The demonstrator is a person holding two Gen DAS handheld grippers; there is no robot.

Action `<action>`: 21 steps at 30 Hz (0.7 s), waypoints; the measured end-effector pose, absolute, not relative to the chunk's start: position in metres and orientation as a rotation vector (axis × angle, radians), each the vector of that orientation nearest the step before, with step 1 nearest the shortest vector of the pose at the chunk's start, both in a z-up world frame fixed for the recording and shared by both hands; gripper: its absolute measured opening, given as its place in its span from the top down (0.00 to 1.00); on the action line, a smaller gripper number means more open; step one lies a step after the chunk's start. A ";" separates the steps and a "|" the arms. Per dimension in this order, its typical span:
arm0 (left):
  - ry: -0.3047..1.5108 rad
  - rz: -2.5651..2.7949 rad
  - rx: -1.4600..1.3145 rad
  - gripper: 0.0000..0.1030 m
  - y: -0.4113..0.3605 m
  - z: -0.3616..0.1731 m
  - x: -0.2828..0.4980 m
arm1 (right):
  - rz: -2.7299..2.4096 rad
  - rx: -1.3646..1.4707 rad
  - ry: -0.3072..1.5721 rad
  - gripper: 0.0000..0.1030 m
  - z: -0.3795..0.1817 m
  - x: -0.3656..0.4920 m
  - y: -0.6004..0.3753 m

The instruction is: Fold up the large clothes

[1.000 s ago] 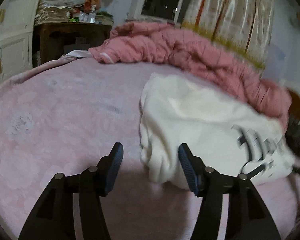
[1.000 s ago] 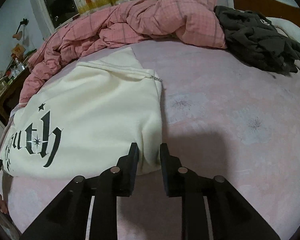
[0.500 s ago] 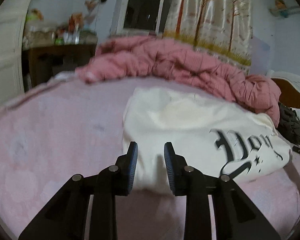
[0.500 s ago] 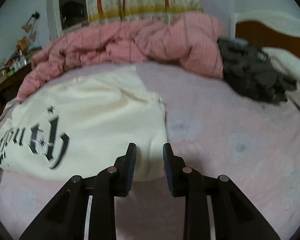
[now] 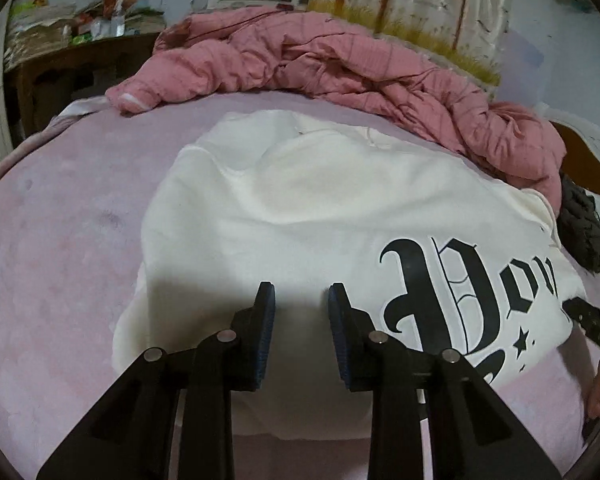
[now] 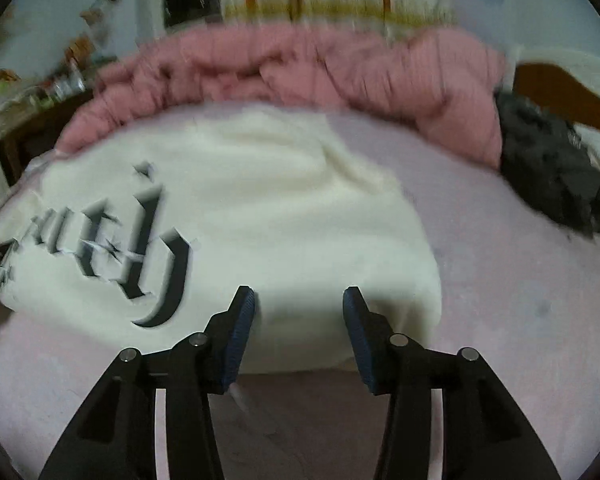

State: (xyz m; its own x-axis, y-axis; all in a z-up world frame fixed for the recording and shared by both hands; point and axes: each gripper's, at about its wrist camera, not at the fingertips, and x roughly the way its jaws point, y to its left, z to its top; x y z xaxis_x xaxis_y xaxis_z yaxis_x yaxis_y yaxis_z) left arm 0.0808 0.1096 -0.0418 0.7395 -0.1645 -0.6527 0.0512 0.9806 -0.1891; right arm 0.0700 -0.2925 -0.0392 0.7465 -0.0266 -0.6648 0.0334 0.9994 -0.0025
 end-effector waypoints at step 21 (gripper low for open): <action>0.712 -0.141 -0.225 0.71 0.113 -0.047 0.072 | -0.310 -0.046 0.749 0.50 -0.025 0.067 -0.339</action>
